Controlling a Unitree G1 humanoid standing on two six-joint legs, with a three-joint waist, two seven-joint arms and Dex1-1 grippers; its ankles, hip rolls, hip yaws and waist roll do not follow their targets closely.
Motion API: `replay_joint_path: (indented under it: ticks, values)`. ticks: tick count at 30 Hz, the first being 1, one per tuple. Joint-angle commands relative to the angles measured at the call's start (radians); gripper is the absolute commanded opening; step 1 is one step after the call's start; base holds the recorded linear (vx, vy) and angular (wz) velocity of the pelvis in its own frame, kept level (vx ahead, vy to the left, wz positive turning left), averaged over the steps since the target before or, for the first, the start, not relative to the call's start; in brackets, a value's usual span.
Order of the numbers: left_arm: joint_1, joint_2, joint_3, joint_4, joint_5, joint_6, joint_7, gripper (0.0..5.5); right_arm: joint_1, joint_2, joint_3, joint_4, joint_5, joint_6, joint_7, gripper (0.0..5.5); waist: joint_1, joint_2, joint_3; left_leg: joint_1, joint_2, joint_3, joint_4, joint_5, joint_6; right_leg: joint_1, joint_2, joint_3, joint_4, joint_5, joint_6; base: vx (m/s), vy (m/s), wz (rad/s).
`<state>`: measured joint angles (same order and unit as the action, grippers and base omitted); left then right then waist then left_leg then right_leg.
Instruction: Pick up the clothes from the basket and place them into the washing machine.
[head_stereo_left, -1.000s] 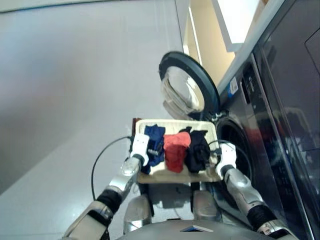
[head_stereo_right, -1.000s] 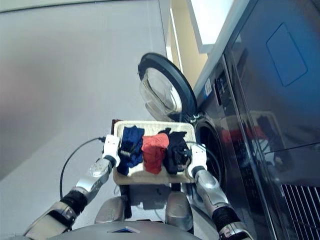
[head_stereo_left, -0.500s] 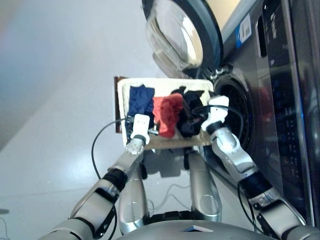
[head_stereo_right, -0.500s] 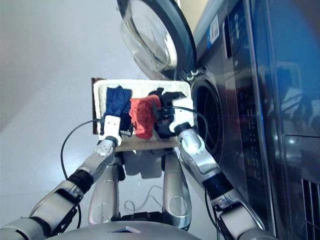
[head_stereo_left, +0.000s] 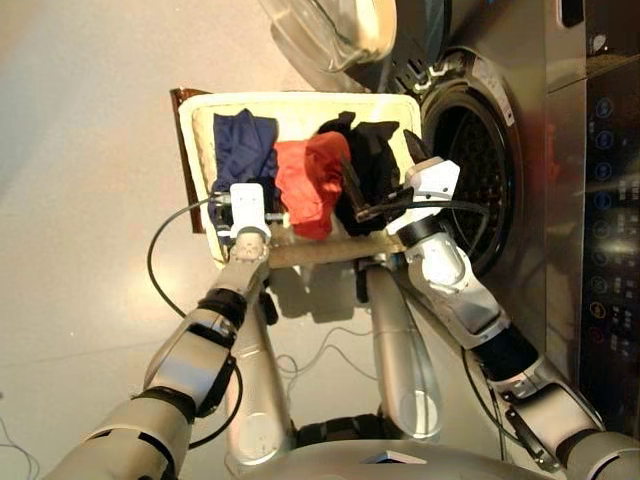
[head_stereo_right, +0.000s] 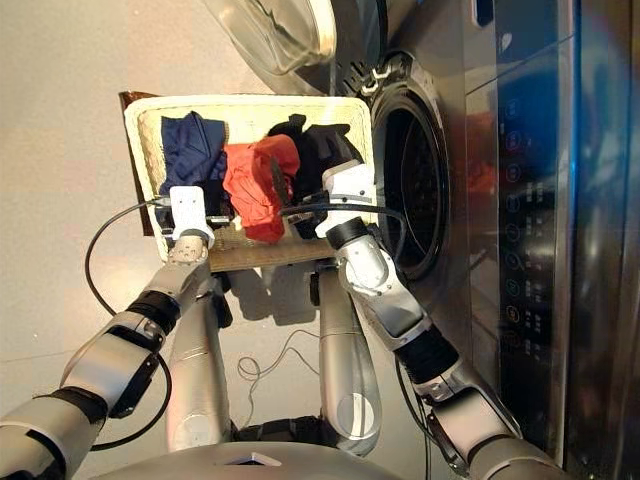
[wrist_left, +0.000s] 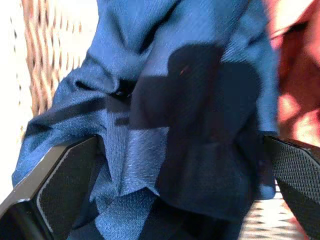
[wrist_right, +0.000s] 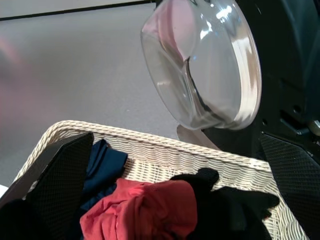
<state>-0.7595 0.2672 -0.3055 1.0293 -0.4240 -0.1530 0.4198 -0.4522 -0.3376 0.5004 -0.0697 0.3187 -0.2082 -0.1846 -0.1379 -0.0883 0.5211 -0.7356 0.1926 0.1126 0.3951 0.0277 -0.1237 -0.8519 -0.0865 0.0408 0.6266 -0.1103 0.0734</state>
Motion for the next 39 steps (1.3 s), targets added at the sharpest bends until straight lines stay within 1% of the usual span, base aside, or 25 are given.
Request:
replay_joint_path:
  ticks: [1,3,4,6,8,11,15,20,23,24,25,26,27,28,29,33,35,36,37,38,39]
  values:
    - [-0.060,0.047,0.033,0.032,-0.010,-0.040,0.041,5.50,-0.017,-0.025,0.008,-0.151,-0.024,-0.089,0.005,5.50,-0.013,-0.029,-0.001,-0.049,-0.017,-0.036,0.202,-0.154,0.041,0.019,0.014,-0.030,-0.053,0.053,0.032,0.000,0.000,0.000]
    - [-0.077,0.059,0.037,0.029,-0.004,-0.050,0.062,5.50,-0.020,-0.033,0.010,-0.155,-0.024,-0.094,0.002,5.50,-0.015,-0.032,-0.001,-0.063,-0.016,-0.034,0.217,-0.158,0.042,0.003,0.016,-0.025,-0.043,0.052,0.034,0.000,0.000,0.000]
    - [-0.082,0.063,0.039,0.030,-0.006,-0.052,0.060,5.50,-0.022,-0.035,0.012,-0.156,-0.023,-0.097,0.003,5.50,-0.016,-0.034,-0.001,-0.069,-0.013,-0.032,0.226,-0.162,0.042,-0.004,0.017,-0.021,-0.039,0.053,0.035,0.000,0.000,0.000]
    - [-0.094,0.075,0.047,0.040,-0.011,-0.056,0.057,5.50,-0.019,-0.044,0.012,-0.165,-0.017,-0.098,0.014,5.50,-0.018,-0.036,-0.001,-0.085,-0.011,-0.033,0.250,-0.170,0.043,-0.017,0.017,-0.016,-0.025,0.049,0.035,0.000,0.000,0.000]
    - [-0.106,0.087,0.053,0.051,-0.016,-0.056,0.059,5.50,-0.013,-0.056,0.008,-0.172,-0.014,-0.101,0.019,5.50,-0.021,-0.035,-0.001,-0.097,-0.009,-0.035,0.263,-0.175,0.043,-0.024,0.016,-0.018,-0.015,0.045,0.035,0.000,0.000,0.000]
    - [-0.135,0.112,0.061,0.073,-0.031,-0.053,0.043,5.50,-0.011,-0.065,0.009,-0.181,0.003,-0.104,0.034,5.50,-0.028,-0.037,-0.001,-0.112,-0.006,-0.040,0.281,-0.181,0.042,-0.036,0.014,-0.017,-0.008,0.044,0.035,0.000,0.000,0.000]
    - [-0.160,0.133,0.059,0.080,-0.041,-0.056,0.027,5.50,-0.001,-0.077,0.007,-0.195,0.022,-0.104,0.053,5.50,-0.033,-0.038,-0.001,-0.128,-0.002,-0.040,0.293,-0.182,0.040,-0.051,0.016,-0.014,-0.003,0.045,0.035,0.000,0.000,0.000]
    - [-0.172,0.137,0.061,0.085,-0.056,-0.061,0.013,5.50,0.008,-0.083,0.010,-0.197,0.029,-0.103,0.065,5.50,-0.036,-0.039,-0.008,-0.135,-0.001,-0.037,0.297,-0.182,0.040,-0.059,0.014,-0.012,-0.001,0.049,0.036,0.000,0.000,0.000]
    - [-0.168,0.132,0.056,0.083,-0.058,-0.061,0.002,5.50,0.012,-0.088,0.011,-0.200,0.038,-0.100,0.075,5.50,-0.035,-0.037,-0.015,-0.133,-0.002,-0.031,0.288,-0.176,0.041,-0.062,0.015,-0.007,-0.006,0.054,0.038,0.000,0.000,0.000]
    - [-0.167,0.132,0.052,0.082,-0.057,-0.060,-0.003,4.62,0.013,-0.091,0.011,-0.202,0.041,-0.100,0.079,5.50,-0.034,-0.038,-0.016,-0.131,-0.003,-0.031,0.286,-0.175,0.041,-0.060,0.015,-0.006,-0.009,0.055,0.038,0.000,0.000,0.000]
    - [-0.164,0.130,0.052,0.081,-0.057,-0.061,-0.005,4.10,0.013,-0.093,0.011,-0.203,0.042,-0.098,0.080,5.50,-0.034,-0.039,-0.015,-0.127,-0.003,-0.029,0.283,-0.175,0.041,-0.057,0.016,-0.004,-0.012,0.055,0.038,0.000,0.000,0.000]
    - [-0.164,0.129,0.052,0.080,-0.058,-0.061,-0.005,3.34,0.009,-0.095,0.012,-0.203,0.039,-0.097,0.081,5.50,-0.033,-0.039,-0.014,-0.125,-0.005,-0.029,0.283,-0.175,0.042,-0.053,0.017,-0.001,-0.012,0.056,0.039,0.000,0.000,0.000]
    - [-0.163,0.129,0.050,0.080,-0.061,-0.059,-0.009,1.64,0.007,-0.098,0.013,-0.203,0.035,-0.096,0.080,5.50,-0.032,-0.039,-0.013,-0.122,-0.007,-0.029,0.282,-0.174,0.042,-0.050,0.016,-0.001,-0.013,0.057,0.039,0.000,0.000,0.000]
    - [-0.162,0.126,0.050,0.084,-0.062,-0.058,-0.014,0.54,0.006,-0.098,0.014,-0.200,0.035,-0.095,0.079,5.50,-0.033,-0.039,-0.012,-0.118,-0.008,-0.028,0.281,-0.173,0.043,-0.046,0.017,0.000,-0.012,0.058,0.039,0.000,0.000,0.000]
    - [-0.160,0.125,0.050,0.086,-0.058,-0.056,-0.016,0.00,0.007,-0.097,0.014,-0.198,0.038,-0.094,0.080,5.50,-0.033,-0.038,-0.011,-0.113,-0.009,-0.027,0.277,-0.172,0.044,-0.042,0.017,0.002,-0.013,0.059,0.039,0.000,0.000,0.000]
    - [-0.138,0.109,0.049,0.080,-0.056,-0.055,-0.028,0.00,0.008,-0.097,0.015,-0.191,0.039,-0.089,0.083,5.50,-0.029,-0.037,-0.006,-0.082,-0.014,-0.020,0.251,-0.165,0.045,-0.016,0.016,0.007,-0.034,0.064,0.039,0.000,0.000,0.000]
    - [-0.115,0.096,0.044,0.066,-0.047,-0.057,-0.041,0.00,0.006,-0.103,0.011,-0.178,0.026,-0.085,0.080,5.50,-0.028,-0.035,-0.001,-0.056,-0.019,-0.010,0.224,-0.156,0.047,0.004,0.015,0.012,-0.054,0.075,0.041,0.000,0.000,0.000]
    - [-0.099,0.091,0.043,0.057,-0.039,-0.059,-0.045,0.00,0.008,-0.109,0.005,-0.175,0.015,-0.083,0.078,5.50,-0.026,-0.034,-0.001,-0.041,-0.022,-0.005,0.205,-0.151,0.046,0.016,0.011,0.012,-0.072,0.081,0.042,0.000,0.000,0.000]
    - [-0.099,0.091,0.043,0.056,-0.039,-0.058,-0.045,0.00,0.008,-0.109,0.005,-0.175,0.015,-0.083,0.078,5.50,-0.026,-0.034,-0.001,-0.039,-0.022,-0.004,0.202,-0.150,0.046,0.018,0.011,0.012,-0.074,0.082,0.042,0.000,0.000,0.000]
    - [-0.052,0.069,0.052,0.026,-0.053,-0.073,-0.047,0.00,0.013,-0.114,-0.011,-0.155,-0.007,-0.080,0.060,5.50,-0.020,-0.027,-0.001,-0.007,-0.032,0.006,0.155,-0.134,0.046,0.046,0.007,0.015,-0.115,0.097,0.045,0.021,0.011,-0.220]
    - [-0.051,0.069,0.052,0.025,-0.053,-0.073,-0.046,0.00,0.014,-0.114,-0.010,-0.155,-0.007,-0.081,0.060,5.50,-0.020,-0.027,-0.001,-0.004,-0.033,0.007,0.151,-0.132,0.046,0.049,0.007,0.015,-0.117,0.098,0.046,0.046,0.033,-0.281]
